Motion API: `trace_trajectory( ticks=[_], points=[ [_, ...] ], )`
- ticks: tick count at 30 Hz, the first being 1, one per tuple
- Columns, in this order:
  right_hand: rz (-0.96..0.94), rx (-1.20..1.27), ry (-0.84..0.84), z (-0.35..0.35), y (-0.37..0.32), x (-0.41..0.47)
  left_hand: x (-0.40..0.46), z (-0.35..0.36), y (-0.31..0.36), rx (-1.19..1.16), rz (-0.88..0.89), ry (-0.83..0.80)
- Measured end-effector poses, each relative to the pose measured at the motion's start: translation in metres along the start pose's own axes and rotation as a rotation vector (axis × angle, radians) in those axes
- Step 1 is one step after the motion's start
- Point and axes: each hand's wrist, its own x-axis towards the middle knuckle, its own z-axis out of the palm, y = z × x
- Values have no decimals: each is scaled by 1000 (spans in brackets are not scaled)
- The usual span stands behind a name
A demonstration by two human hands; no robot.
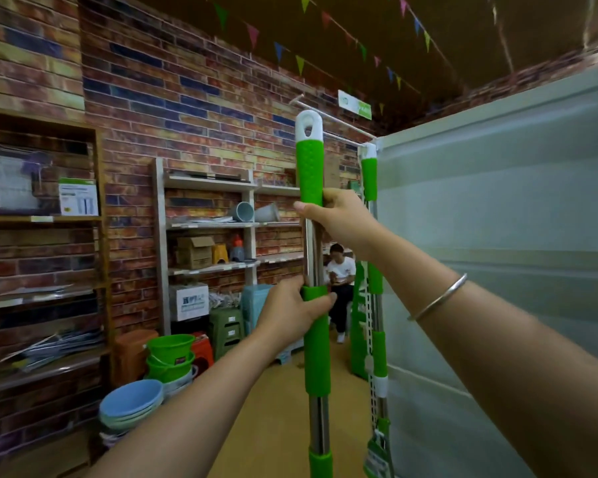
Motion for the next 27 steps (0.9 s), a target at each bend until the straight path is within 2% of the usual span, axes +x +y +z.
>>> trace_trajectory(
  ticks=[11,16,27],
  points=[
    [104,-187,89,17,33,99,120,0,-46,-219,93,-107],
    [82,-257,151,17,36,134,162,-6,-50,-263,182,-156],
    [84,-367,232,24,44,150,198,1,-70,-422,306,-262]
  ],
)
